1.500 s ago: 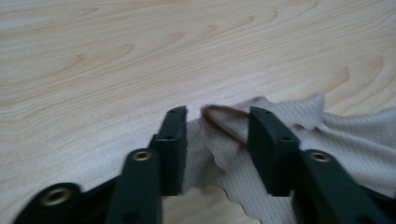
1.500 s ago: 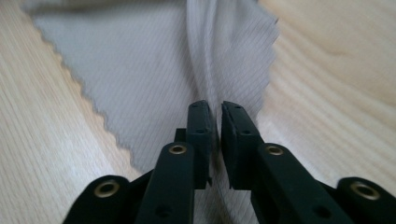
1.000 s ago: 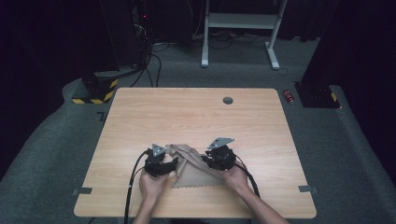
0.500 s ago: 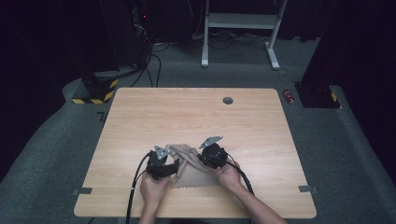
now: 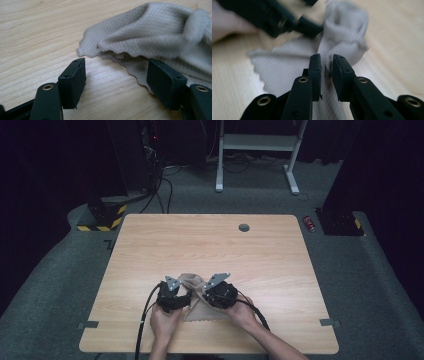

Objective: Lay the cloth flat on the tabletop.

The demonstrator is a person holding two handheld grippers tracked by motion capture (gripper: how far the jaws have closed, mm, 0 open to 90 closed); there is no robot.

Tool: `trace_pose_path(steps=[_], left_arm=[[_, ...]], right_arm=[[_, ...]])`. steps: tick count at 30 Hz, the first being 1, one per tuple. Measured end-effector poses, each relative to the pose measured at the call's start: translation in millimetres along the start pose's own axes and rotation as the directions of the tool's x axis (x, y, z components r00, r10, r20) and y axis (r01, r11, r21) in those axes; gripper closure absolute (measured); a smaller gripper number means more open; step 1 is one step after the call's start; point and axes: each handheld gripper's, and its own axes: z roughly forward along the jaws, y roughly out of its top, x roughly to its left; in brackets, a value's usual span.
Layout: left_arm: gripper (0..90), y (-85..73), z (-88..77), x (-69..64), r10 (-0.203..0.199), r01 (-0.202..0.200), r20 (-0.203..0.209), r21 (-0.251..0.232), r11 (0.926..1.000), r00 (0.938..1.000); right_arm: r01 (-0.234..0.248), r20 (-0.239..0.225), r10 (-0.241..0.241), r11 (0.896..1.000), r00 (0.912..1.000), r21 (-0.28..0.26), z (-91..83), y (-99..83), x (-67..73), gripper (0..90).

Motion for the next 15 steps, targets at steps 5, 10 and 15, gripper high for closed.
trace_pose_path(steps=[5, 10, 15], left_arm=[[31.7, 0.1, 0.1, 0.1, 0.0, 0.0, 0.0, 0.0, 1.0, 1.0], [31.7, 0.1, 0.1, 0.1, -0.001, 0.001, 0.0, 0.0, 1.0, 1.0], [31.6, 0.1, 0.1, 0.1, -0.001, 0.001, 0.0, 0.0, 1.0, 1.0]], right_arm=[[-0.12, 0.018, 0.121, 0.992, 0.9924, -0.048, -2.4, 2.7, -25.4, 66.7], [-0.149, 0.001, 0.149, 0.988, 0.9888, -0.04, 12.2, 2.8, -32.5, 61.2], [-0.168, 0.014, 0.169, 0.985, 0.9855, -0.043, 22.2, 10.4, -35.5, 58.4]])
